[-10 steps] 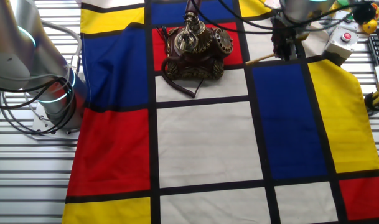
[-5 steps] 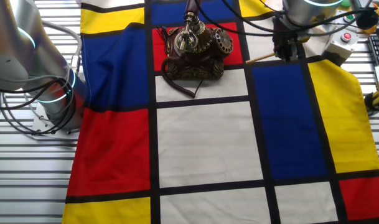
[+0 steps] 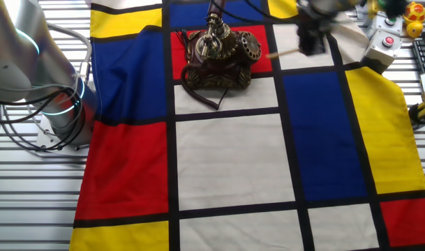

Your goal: Dial a number on an old rotary phone

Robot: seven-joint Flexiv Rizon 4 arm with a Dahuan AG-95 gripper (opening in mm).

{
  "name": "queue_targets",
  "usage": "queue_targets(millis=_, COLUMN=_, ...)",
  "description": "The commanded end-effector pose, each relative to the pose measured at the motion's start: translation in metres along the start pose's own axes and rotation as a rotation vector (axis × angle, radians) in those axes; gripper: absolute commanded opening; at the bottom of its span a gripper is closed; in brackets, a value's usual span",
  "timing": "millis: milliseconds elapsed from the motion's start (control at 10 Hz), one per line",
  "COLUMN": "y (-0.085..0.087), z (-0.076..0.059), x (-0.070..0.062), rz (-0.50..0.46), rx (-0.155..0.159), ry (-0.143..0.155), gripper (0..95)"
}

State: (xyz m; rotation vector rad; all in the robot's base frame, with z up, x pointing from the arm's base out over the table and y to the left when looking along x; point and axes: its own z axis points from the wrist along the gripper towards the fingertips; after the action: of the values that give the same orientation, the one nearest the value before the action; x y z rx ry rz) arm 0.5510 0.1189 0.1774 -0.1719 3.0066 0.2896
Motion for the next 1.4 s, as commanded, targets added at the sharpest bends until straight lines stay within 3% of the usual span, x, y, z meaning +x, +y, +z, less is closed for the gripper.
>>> queue_targets(millis=100, y=0.021, z=0.005, x=0.015, rz=0.024, rx=-0.005, ry=-0.007, gripper=0.0)
queue_targets(millis=600, y=0.039, z=0.021, x=0.016, rz=0.028, rx=0.008, ry=-0.028, gripper=0.0)
queue_targets(millis=1400, y=0.05, z=0.03, x=0.015, rz=0.042, rx=0.017, ry=-0.04, gripper=0.0)
